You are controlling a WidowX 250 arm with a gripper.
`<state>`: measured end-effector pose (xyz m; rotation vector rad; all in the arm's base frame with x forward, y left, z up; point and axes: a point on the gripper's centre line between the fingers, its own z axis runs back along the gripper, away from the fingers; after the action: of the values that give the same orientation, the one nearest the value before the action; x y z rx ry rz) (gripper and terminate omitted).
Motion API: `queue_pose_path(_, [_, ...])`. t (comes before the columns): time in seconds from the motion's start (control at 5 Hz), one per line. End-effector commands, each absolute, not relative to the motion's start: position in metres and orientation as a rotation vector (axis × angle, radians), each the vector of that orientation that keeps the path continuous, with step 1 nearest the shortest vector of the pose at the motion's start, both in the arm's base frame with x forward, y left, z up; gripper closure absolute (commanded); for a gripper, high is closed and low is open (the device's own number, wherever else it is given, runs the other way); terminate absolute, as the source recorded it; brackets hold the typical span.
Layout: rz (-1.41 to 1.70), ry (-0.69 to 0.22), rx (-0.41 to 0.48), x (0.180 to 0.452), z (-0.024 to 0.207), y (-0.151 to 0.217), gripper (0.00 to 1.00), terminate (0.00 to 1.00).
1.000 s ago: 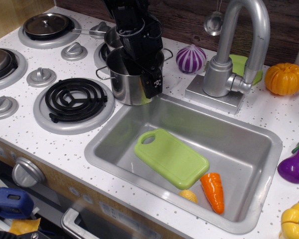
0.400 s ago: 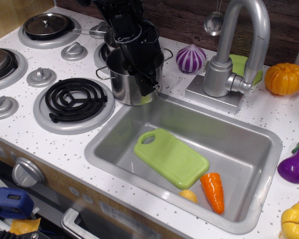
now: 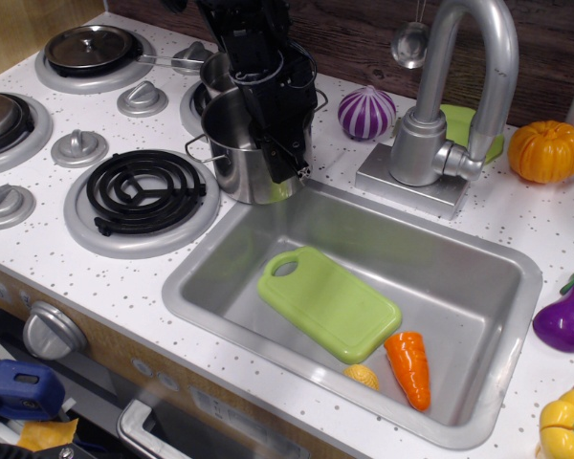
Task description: Put pot on stove which is near stove
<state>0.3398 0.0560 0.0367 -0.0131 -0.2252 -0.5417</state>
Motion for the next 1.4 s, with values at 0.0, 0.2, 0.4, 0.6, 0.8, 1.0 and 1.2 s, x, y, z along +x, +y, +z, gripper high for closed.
queue_pose_path(0.0, [-0.517, -0.296, 0.077, 0.345, 0.087, 0.073, 1.00, 0.00])
queue_pose_path(0.2, [-0.513, -0.287, 0.093, 0.337, 0.091, 0.079, 1.00, 0.00])
queue_pose_path(0.4, [-0.492, -0.290, 0.109, 0.325, 0.092, 0.086, 1.00, 0.00])
queue_pose_path(0.6, [-0.454, -0.295, 0.118, 0.312, 0.089, 0.091, 1.00, 0.00])
queue_pose_path(0.8, [-0.406, -0.296, 0.101, 0.298, 0.083, 0.096, 1.00, 0.00])
queue_pose_path(1.0, [-0.358, -0.299, 0.081, 0.288, 0.073, 0.094, 1.00, 0.00])
queue_pose_path(1.2, [-0.313, -0.297, 0.072, 0.277, 0.063, 0.098, 1.00, 0.00])
